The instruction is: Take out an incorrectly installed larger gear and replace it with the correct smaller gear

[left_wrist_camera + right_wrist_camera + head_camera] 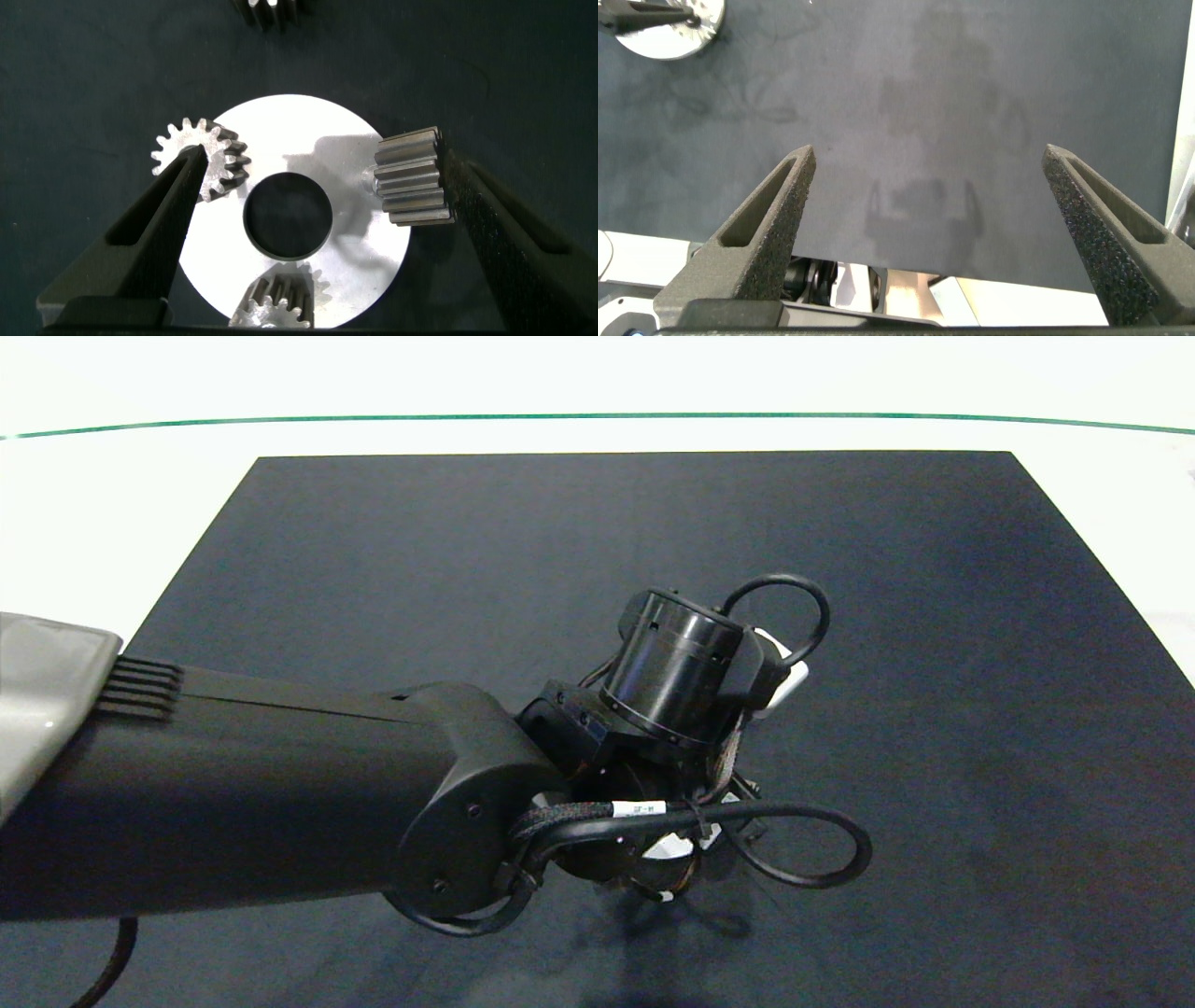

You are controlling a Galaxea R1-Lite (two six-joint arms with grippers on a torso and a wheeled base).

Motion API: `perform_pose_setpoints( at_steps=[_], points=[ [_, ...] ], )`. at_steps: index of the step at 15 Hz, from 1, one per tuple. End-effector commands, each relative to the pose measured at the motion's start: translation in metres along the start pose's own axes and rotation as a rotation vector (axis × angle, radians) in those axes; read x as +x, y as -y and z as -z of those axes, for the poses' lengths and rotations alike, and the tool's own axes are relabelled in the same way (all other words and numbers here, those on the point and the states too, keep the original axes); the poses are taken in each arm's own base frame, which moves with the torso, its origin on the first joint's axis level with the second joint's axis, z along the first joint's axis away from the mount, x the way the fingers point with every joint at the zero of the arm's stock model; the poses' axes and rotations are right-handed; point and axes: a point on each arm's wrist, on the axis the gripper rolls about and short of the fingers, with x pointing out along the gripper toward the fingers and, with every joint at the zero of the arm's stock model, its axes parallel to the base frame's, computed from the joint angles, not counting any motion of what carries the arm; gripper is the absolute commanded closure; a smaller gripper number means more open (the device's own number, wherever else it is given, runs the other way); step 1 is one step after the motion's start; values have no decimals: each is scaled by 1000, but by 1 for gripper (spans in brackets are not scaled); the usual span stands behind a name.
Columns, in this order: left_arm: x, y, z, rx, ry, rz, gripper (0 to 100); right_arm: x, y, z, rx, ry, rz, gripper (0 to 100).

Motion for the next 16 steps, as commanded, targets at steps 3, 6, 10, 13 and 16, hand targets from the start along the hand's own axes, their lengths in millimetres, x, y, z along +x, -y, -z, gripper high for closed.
perform_pose_setpoints(
  at_steps=[3,6,10,13,16],
  points=[
    [-4,-13,0,-10,1,-27,0,-2,0,1,0,3,1,0],
    [-8,-17,1,-9,0,-34,0,-3,1,1,2,8,2,0],
    [-13,-17,8,-4,-18,-30,0,-3,1,2,2,6,2,0],
    [-13,-16,11,-5,-24,-29,0,-3,1,2,2,8,2,0],
    [-18,-20,9,-12,-12,-34,0,-3,1,2,1,8,4,0]
  ],
)
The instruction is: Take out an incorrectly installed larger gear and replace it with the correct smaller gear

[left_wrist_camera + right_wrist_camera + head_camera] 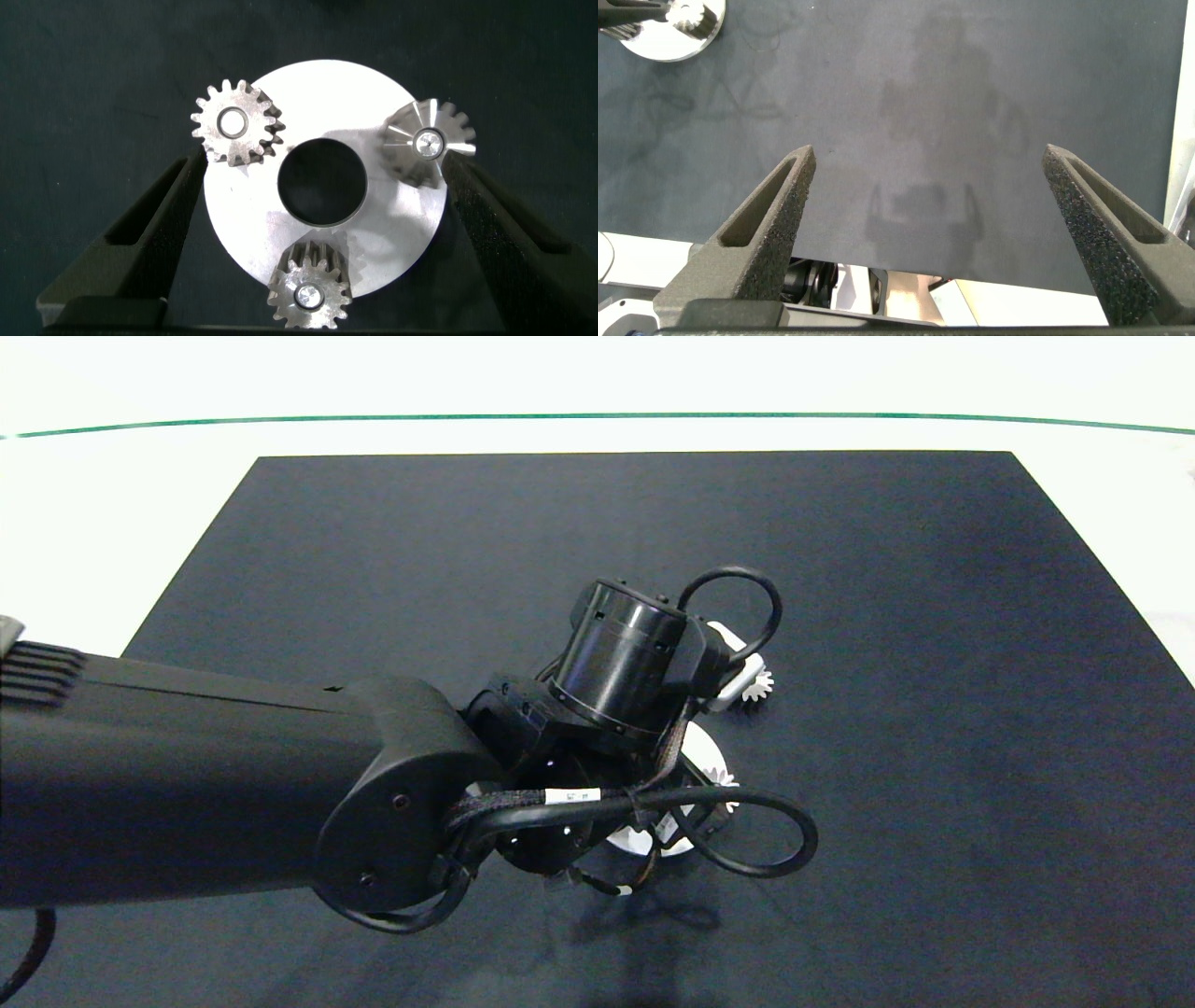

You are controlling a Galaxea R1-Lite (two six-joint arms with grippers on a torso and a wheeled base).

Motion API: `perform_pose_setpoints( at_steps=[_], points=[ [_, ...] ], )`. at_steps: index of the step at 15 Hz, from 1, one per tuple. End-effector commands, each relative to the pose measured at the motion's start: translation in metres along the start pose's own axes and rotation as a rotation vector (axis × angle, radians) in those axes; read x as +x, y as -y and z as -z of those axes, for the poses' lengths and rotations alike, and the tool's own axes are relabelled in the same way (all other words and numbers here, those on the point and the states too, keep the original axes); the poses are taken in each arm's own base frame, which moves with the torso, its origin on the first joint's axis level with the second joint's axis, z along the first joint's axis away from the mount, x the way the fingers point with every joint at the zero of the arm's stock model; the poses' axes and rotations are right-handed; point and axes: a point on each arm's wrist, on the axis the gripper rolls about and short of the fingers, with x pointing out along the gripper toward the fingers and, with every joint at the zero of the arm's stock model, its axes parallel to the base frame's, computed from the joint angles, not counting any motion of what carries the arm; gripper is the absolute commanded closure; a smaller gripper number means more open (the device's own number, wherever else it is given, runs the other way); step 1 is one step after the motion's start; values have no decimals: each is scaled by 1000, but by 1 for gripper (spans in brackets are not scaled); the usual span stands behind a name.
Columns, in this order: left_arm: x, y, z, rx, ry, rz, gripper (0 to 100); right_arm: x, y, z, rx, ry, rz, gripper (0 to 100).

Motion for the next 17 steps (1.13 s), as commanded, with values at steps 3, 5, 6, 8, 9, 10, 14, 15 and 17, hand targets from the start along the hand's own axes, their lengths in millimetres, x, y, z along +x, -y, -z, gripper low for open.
perform_pose_setpoints(
  at_steps=[3,5,6,8,9,10,14,15,17],
  points=[
    [-36,-32,-11,-69,76,-60,0,-2,0,1,5,6,7,0],
    [-72,-56,-11,-119,111,-121,0,-7,1,4,17,25,39,0],
    [-92,-71,-7,-143,120,-159,0,-8,0,4,32,28,83,0],
    [-123,-89,2,-200,136,-210,0,-12,-2,6,52,36,138,0],
    [-153,-106,17,-240,132,-278,0,-20,-3,13,62,48,186,0],
    [-171,-116,31,-266,125,-329,0,-27,-5,19,70,54,209,0],
    [-257,-128,94,-358,77,-549,0,-52,-10,41,96,131,326,0],
    [-275,-125,103,-373,67,-589,0,-57,-9,43,98,151,353,0],
    [-324,-110,126,-418,75,-731,0,-73,-9,44,91,226,405,0]
  ],
)
